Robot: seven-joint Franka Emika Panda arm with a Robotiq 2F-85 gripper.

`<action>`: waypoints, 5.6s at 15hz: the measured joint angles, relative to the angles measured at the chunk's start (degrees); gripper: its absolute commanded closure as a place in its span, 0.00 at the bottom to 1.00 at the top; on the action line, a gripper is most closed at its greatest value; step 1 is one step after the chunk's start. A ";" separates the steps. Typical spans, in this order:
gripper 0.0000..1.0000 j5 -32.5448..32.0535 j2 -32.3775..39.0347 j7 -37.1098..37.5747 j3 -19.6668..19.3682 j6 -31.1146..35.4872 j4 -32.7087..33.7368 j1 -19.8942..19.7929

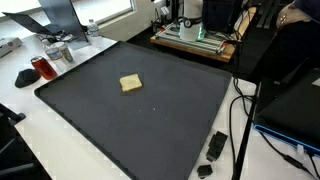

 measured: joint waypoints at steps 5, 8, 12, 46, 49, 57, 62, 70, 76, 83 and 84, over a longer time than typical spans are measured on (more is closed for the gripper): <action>0.00 0.00 0.00 0.00 0.00 0.00 0.00 0.00; 0.00 0.00 0.00 0.00 0.00 0.00 0.00 0.00; 0.00 0.00 0.00 0.00 0.00 0.00 0.00 0.00; 0.20 11.79 -1.52 -10.82 9.34 1.76 14.48 24.89; 0.41 11.90 -1.56 -14.23 7.98 2.42 14.46 24.94; 0.85 11.93 -1.56 -19.16 5.74 2.45 14.35 24.94; 0.91 12.04 -1.56 -19.55 5.71 2.45 14.35 24.98; 0.92 12.04 -1.44 -19.85 5.65 1.23 14.35 24.97; 0.93 11.94 3.48 -19.17 4.11 -2.76 19.57 22.02; 0.78 7.65 19.35 -12.80 3.52 -5.65 33.59 13.88; 0.78 6.72 21.35 -11.94 3.51 -6.80 34.98 13.20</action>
